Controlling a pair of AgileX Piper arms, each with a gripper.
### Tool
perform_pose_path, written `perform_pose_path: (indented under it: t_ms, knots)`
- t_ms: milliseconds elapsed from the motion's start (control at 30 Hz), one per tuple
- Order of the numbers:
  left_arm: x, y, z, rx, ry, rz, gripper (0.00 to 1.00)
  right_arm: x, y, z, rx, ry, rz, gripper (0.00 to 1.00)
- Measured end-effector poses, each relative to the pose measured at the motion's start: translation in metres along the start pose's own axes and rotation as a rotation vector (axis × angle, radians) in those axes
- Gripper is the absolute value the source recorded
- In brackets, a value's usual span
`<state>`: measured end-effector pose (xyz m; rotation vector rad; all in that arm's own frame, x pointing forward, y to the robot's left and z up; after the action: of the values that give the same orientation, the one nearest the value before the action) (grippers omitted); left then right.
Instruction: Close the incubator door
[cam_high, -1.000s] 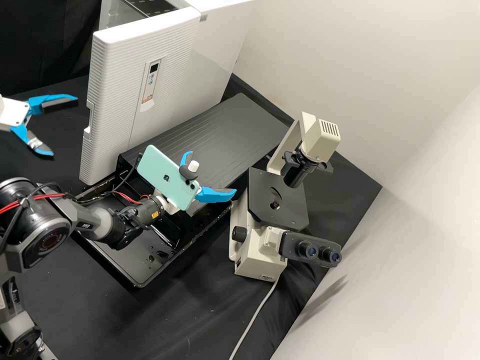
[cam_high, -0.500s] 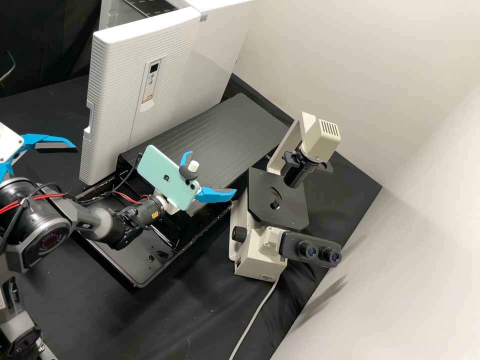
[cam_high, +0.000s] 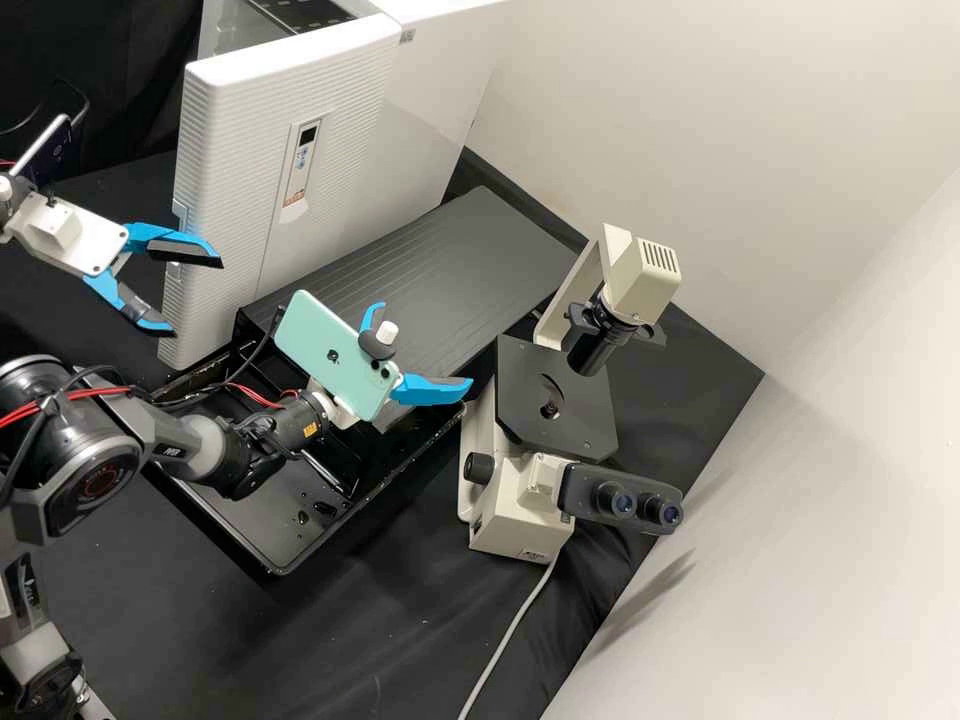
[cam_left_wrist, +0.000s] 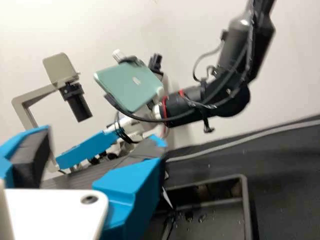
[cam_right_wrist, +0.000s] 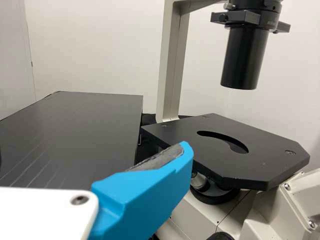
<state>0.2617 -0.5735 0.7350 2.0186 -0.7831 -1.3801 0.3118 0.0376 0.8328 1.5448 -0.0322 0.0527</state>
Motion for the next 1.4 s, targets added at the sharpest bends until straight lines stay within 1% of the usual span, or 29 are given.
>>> perform_pose_path:
  t_ms: [67,100,200,267,333,467,533,633,700,867,1067,1200,1233,1300,1367,1400]
  knots:
    - [-0.001,-0.004,-0.007,-0.021,-0.002,0.015,1.0,0.0,0.0,0.0,0.0,0.0,0.0,1.0]
    - [-0.002,-0.006,-0.01,-0.032,0.005,0.012,1.0,0.0,0.0,0.0,0.0,0.0,0.0,1.0]
    - [-0.002,-0.01,-0.014,-0.044,0.011,0.004,1.0,0.0,0.0,0.0,0.0,0.0,0.0,1.0]
    - [-0.003,-0.011,-0.016,-0.054,0.017,0.002,1.0,0.0,0.0,0.0,0.0,0.0,0.0,1.0]
    - [-0.006,-0.013,-0.016,-0.071,0.024,-0.004,1.0,0.0,0.0,0.0,0.0,0.0,0.0,1.0]
    - [-0.018,-0.022,-0.015,-0.133,0.06,-0.029,1.0,0.0,0.0,0.0,0.0,0.0,0.0,1.0]
    - [-0.026,-0.027,-0.013,-0.172,0.083,-0.042,1.0,0.0,0.0,0.0,0.0,0.0,0.0,1.0]
    - [-0.033,-0.025,-0.013,-0.187,0.11,-0.041,1.0,0.0,0.0,0.0,0.0,0.0,0.0,1.0]
    - [-0.037,-0.025,-0.012,-0.204,0.125,-0.041,1.0,0.0,0.0,0.0,0.0,0.0,0.0,1.0]
    - [-0.042,-0.026,-0.01,-0.213,0.153,-0.039,1.0,0.0,0.0,0.0,0.0,0.0,0.0,1.0]
    - [-0.044,-0.024,-0.009,-0.197,0.177,-0.03,1.0,0.0,0.0,0.0,0.0,0.0,0.0,1.0]
    - [-0.048,-0.022,-0.007,-0.146,0.193,-0.032,1.0,0.0,0.0,0.0,0.0,0.0,0.0,1.0]
    - [-0.048,-0.022,-0.006,-0.131,0.201,-0.037,1.0,0.0,0.0,0.0,0.0,0.0,0.0,1.0]
    - [-0.051,-0.021,-0.004,-0.067,0.224,-0.05,1.0,0.0,0.0,0.0,0.0,0.0,0.0,1.0]
    - [-0.054,-0.02,-0.001,-0.012,0.251,-0.062,1.0,0.0,0.0,0.0,0.0,0.0,0.0,1.0]
    - [-0.056,-0.021,0.001,0.03,0.267,-0.076,1.0,0.0,0.0,0.0,0.0,0.0,0.0,1.0]
